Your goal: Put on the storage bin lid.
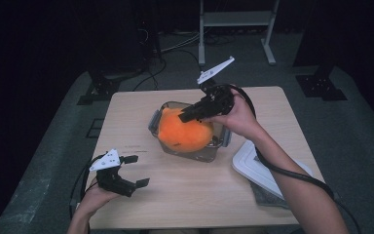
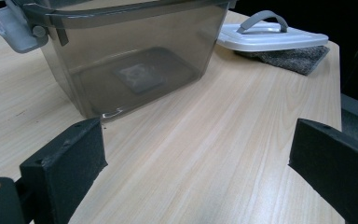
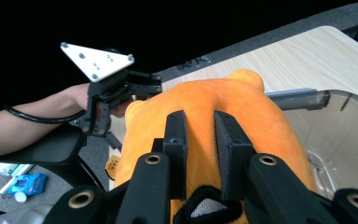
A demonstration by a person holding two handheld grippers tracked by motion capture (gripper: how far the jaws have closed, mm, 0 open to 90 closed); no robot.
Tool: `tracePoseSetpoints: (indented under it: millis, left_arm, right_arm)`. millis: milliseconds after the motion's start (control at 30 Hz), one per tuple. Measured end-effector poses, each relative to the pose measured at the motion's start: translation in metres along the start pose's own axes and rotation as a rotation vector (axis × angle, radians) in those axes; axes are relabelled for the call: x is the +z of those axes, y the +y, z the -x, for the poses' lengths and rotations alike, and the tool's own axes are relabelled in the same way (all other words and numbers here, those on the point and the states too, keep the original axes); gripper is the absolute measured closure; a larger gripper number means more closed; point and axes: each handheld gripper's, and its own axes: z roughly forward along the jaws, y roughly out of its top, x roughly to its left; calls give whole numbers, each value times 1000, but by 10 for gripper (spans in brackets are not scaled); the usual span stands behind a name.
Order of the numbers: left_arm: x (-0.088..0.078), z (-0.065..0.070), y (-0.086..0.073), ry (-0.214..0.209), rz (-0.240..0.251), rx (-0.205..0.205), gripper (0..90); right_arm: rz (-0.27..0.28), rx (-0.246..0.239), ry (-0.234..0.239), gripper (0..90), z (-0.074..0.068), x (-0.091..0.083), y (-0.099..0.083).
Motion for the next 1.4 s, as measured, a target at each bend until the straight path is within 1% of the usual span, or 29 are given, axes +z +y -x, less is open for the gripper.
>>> tracePoseSetpoints:
  millis: [67, 200, 267, 300, 333, 367, 400, 633, 867, 900, 967, 1100, 1400]
  left_arm:
    - [0, 0, 0, 0, 1, 4, 29]
    - [0, 0, 0, -2, 3, -2, 29]
    - [0, 0, 0, -2, 3, -1, 29]
    - [0, 0, 0, -2, 3, -1, 29]
    - [0, 0, 0, -4, 4, -1, 29]
    - [0, 0, 0, -4, 4, -1, 29]
    - [0, 0, 0, -5, 5, -1, 29]
    - [1, 0, 0, -9, -2, 4, 28]
    - [0, 0, 0, -8, 4, 6, 29]
    - [0, 0, 0, -8, 4, 6, 29]
    - [0, 0, 0, -10, 4, 3, 29]
    - [0, 1, 0, -11, 4, 0, 29]
    - [0, 1, 0, -16, 0, 1, 29]
  right_arm:
    - [-2, 0, -4, 752, 4, 1, 2]
    - [-1, 1, -7, 753, 9, 3, 4]
    - [2, 13, -10, 753, 16, 5, 5]
    - [2, 13, -10, 753, 16, 5, 5]
    - [2, 18, -13, 753, 20, 7, 6]
    - [2, 18, -13, 753, 20, 7, 6]
    - [0, 21, -17, 752, 24, 8, 6]
    - [-5, 34, -26, 752, 36, 12, 7]
    - [-7, 48, -33, 752, 49, 20, 7]
    - [-7, 48, -33, 752, 49, 20, 7]
    - [-6, 57, -32, 752, 55, 22, 7]
    - [-2, 72, -36, 752, 62, 24, 6]
    - [-1, 107, -59, 752, 76, 25, -2]
